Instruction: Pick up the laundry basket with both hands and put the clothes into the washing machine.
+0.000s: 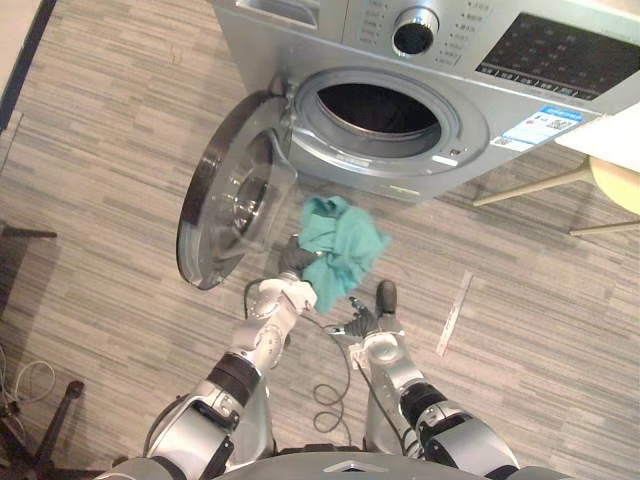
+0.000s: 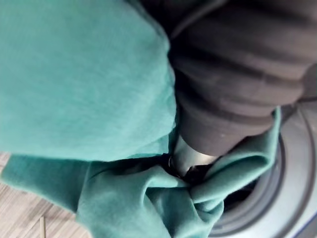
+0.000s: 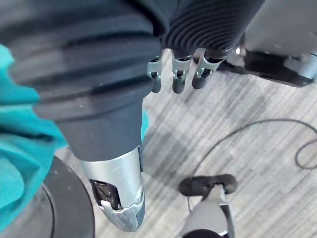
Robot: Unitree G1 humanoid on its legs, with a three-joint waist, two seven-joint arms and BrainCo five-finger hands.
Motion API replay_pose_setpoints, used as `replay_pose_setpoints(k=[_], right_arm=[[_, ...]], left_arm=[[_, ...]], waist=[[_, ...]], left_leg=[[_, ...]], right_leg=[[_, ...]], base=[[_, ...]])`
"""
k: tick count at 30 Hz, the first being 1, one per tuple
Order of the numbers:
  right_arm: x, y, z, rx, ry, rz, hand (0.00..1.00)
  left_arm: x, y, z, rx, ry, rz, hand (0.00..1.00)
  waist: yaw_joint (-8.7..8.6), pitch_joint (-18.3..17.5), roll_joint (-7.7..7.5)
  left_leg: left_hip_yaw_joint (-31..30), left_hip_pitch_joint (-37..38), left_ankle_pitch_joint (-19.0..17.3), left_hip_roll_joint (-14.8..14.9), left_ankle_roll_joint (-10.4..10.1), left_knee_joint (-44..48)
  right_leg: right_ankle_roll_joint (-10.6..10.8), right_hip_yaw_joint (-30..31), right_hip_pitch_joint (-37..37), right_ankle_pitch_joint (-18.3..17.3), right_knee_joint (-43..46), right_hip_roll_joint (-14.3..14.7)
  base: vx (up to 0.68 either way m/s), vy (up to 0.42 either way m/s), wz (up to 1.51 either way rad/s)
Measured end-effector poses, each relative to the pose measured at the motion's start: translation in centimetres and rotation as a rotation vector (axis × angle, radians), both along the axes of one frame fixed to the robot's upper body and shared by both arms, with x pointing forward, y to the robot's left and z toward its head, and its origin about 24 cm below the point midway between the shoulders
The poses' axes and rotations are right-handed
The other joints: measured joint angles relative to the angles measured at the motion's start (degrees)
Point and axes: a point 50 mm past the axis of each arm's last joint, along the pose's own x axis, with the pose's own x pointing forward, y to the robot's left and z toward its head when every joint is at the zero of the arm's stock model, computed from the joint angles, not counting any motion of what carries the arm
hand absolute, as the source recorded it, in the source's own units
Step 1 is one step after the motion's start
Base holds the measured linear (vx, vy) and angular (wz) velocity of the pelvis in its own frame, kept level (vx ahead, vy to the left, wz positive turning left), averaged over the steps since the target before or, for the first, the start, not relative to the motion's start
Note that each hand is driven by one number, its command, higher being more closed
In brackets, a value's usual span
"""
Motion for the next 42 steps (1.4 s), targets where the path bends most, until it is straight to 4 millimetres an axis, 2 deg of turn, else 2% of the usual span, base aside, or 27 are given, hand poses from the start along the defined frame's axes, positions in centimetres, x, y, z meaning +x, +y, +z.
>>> replay_pose_setpoints(k=[1, 2, 4, 6, 7, 8, 10, 12, 15, 20, 25, 28, 30, 31, 34, 36, 37, 38, 39, 40, 41, 42], right_arm=[[-0.7, 1.2, -0.3, 0.019, 0.009, 0.033, 0.00], [-1.0, 1.6, -0.3, 0.034, 0.007, 0.040, 0.00], [-1.1, 3.0, 0.6, 0.111, -0.052, 0.057, 0.00], [-1.1, 3.7, 1.4, 0.170, -0.097, 0.063, 0.00], [-0.9, 3.9, 1.8, 0.197, -0.119, 0.060, 0.00], [-0.6, 4.1, 2.4, 0.228, -0.147, 0.056, 0.00], [-0.1, 4.3, 3.6, 0.281, -0.201, 0.043, 0.00], [0.0, 4.2, 3.9, 0.309, -0.216, 0.021, 0.00], [0.5, 3.9, 4.9, 0.351, -0.253, -0.032, 0.00], [0.8, 5.1, 6.3, 0.426, -0.294, -0.034, 0.00], [0.6, 5.9, 6.6, 0.442, -0.297, -0.013, 0.00], [0.4, 6.6, 6.7, 0.449, -0.292, 0.005, 0.00], [0.3, 6.9, 6.7, 0.448, -0.292, 0.022, 0.00], [0.1, 7.0, 6.8, 0.451, -0.295, 0.029, 0.00], [-0.5, 6.9, 7.1, 0.469, -0.311, 0.049, 0.00], [-1.5, 6.5, 6.8, 0.478, -0.304, 0.054, 0.00], [-2.4, 5.8, 6.2, 0.463, -0.285, 0.063, 0.00], [-2.9, 5.6, 5.7, 0.455, -0.269, 0.074, 0.00], [-3.7, 5.1, 5.0, 0.436, -0.242, 0.088, 0.00], [-4.1, 5.0, 5.1, 0.436, -0.248, 0.105, 0.00], [-4.0, 4.8, 5.1, 0.431, -0.251, 0.106, 0.00], [-4.0, 4.4, 5.1, 0.423, -0.259, 0.108, 0.00]], left_arm=[[0.2, 1.3, -0.2, -0.005, 0.017, 0.063, 1.00], [0.3, 1.8, -0.3, -0.006, 0.021, 0.089, 1.00], [0.9, 3.4, 0.0, -0.024, 0.023, 0.177, 1.00], [1.4, 4.1, 0.6, -0.038, 0.016, 0.227, 1.00], [1.9, 4.3, 1.2, -0.046, 0.003, 0.250, 1.00], [2.4, 4.3, 2.0, -0.065, -0.011, 0.271, 1.00], [3.7, 4.2, 4.3, -0.141, -0.046, 0.316, 1.00], [4.3, 3.9, 5.6, -0.197, -0.070, 0.344, 1.00], [4.8, 3.5, 7.5, -0.277, -0.111, 0.372, 1.00], [5.2, 3.0, 10.2, -0.365, -0.179, 0.387, 1.00], [5.7, 4.0, 10.5, -0.456, -0.141, 0.445, 1.00], [5.9, 4.9, 9.7, -0.503, -0.088, 0.503, 1.00], [5.9, 5.0, 9.6, -0.507, -0.087, 0.519, 1.00], [5.9, 5.0, 9.7, -0.507, -0.088, 0.518, 1.00], [5.9, 5.5, 9.7, -0.519, -0.094, 0.540, 1.00], [6.0, 6.0, 9.4, -0.535, -0.081, 0.565, 1.00], [5.9, 6.3, 9.1, -0.552, -0.066, 0.585, 1.00], [5.9, 6.7, 8.8, -0.559, -0.061, 0.602, 1.00], [5.8, 7.5, 8.6, -0.587, -0.055, 0.639, 1.00], [5.8, 8.5, 8.7, -0.613, -0.058, 0.686, 1.00], [5.8, 9.0, 8.7, -0.622, -0.059, 0.706, 1.00], [5.9, 10.0, 8.8, -0.628, -0.064, 0.738, 1.00]], waist=[[0.78, 0.77, -1.30], [1.05, 1.02, -1.84], [0.98, 2.27, -3.85], [0.57, 3.02, -5.19], [0.20, 3.64, -6.25], [-0.37, 4.37, -6.53], [-1.80, 5.27, -6.52], [-1.74, 5.36, -6.55], [-0.10, 5.80, -6.70], [-1.01, 6.41, -6.59], [-1.92, 6.47, -6.47], [-1.67, 6.49, -6.44], [-2.32, 6.48, -6.40], [-2.63, 6.48, -6.40], [-3.22, 6.45, -6.46], [-3.61, 6.47, -6.50], [-3.59, 6.52, -6.57], [-3.56, 6.57, -6.63], [-3.25, 6.84, -7.19], [-2.41, 6.92, -8.13], [-2.14, 6.92, -8.50], [-2.15, 6.85, -9.01]], left_leg=[[-0.30, -0.86, -0.71, 3.66, -1.02, 3.35], [-0.85, -1.26, -0.83, 5.22, -1.19, 4.77], [-4.30, -2.87, -2.70, 11.37, -3.37, 10.64], [-6.61, -3.97, -3.28, 14.71, -4.05, 13.53], [-7.13, -4.08, -3.27, 15.11, -4.03, 13.81], [-8.15, -4.73, -3.22, 15.29, -4.07, 13.99], [-11.06, -7.46, -2.23, 13.75, -6.20, 13.49], [-11.12, -8.23, -1.39, 12.87, -7.12, 12.79], [-7.28, -8.97, -2.24, 12.33, -6.27, 13.10], [-3.21, -10.46, -6.31, 13.08, -4.61, 17.56], [0.00, -9.27, -9.70, 13.52, -3.05, 20.14], [3.62, -5.47, -9.34, 13.71, -2.48, 17.39], [6.77, -2.00, -8.66, 13.31, -2.00, 14.50], [8.23, -0.39, -8.51, 13.33, -1.82, 13.69], [10.46, 1.99, -8.47, 13.41, -1.78, 12.88], [10.33, 2.80, -8.03, 13.49, -2.08, 12.25], [9.82, 3.70, -7.56, 13.88, -2.28, 11.98], [8.79, 3.89, -7.44, 14.28, -2.46, 12.54], [4.78, 2.66, -6.33, 15.02, -0.66, 17.03], [-1.05, -0.75, -3.75, 15.42, 2.70, 21.79], [-3.69, -2.10, -2.41, 15.39, 3.20, 23.39], [-6.13, -3.85, -0.40, 15.27, 2.57, 23.84]], right_leg=[[1.19, -0.11, -1.45, -1.41, 4.05, 2.31], [0.87, -0.36, -2.10, -2.49, 6.05, 3.46], [-0.11, -2.55, -3.74, -7.10, 14.04, 7.91], [-1.52, -3.39, -5.13, -10.36, 19.02, 10.81], [-2.17, -3.40, -5.94, -11.30, 20.73, 11.32], [-2.52, -3.76, -6.41, -11.71, 21.50, 11.76], [-3.20, -4.34, -8.32, -11.70, 21.72, 12.07], [-3.64, -3.84, -10.10, -11.21, 21.79, 11.75], [-2.40, -0.93, -13.79, -8.95, 21.64, 11.73], [-0.37, 3.60, -17.35, -6.88, 20.49, 12.25], [-0.37, 3.44, -18.10, -4.20, 19.72, 11.33], [-1.27, 1.39, -13.93, 1.01, 11.02, 11.12], [-3.41, -0.54, -8.98, 5.66, 1.28, 10.60], [-3.69, -1.09, -6.76, 7.86, -2.72, 10.62], [-2.60, -0.60, -4.69, 10.74, -6.23, 10.79], [-2.18, -0.61, -5.19, 9.19, -3.47, 10.78], [-2.89, -1.37, -5.88, 5.35, 0.96, 10.72], [-3.45, -1.91, -6.37, 3.39, 4.24, 10.65], [-3.59, -3.04, -7.30, -1.18, 10.72, 10.60], [-4.27, -3.49, -8.29, -4.10, 15.54, 10.83], [-4.57, -3.64, -8.56, -5.05, 16.97, 10.87], [-4.97, -4.85, -9.10, -6.04, 18.33, 10.64]], base=[[-0.08, -0.150, -0.47], [-0.08, -0.254, -0.45], [-0.07, -0.334, -0.35], [-0.05, -0.303, -0.27], [-0.01, -0.202, -0.14], [-0.02, -0.220, -0.04], [-0.03, -0.123, 0.00], [0.00, -0.011, -0.09], [0.02, 0.041, -0.35], [0.04, 0.127, -0.44], [0.01, 0.136, -0.45], [-0.02, 0.107, -0.43], [-0.04, 0.092, -0.49], [-0.04, 0.069, -0.37], [-0.07, 0.025, -0.29], [-0.02, -0.075, 0.03], [0.01, -0.117, 0.24], [0.03, -0.143, 0.38], [0.01, -0.185, 0.32], [-0.01, -0.193, 0.25], [-0.04, -0.183, 0.18], [-0.02, -0.110, 0.24]])
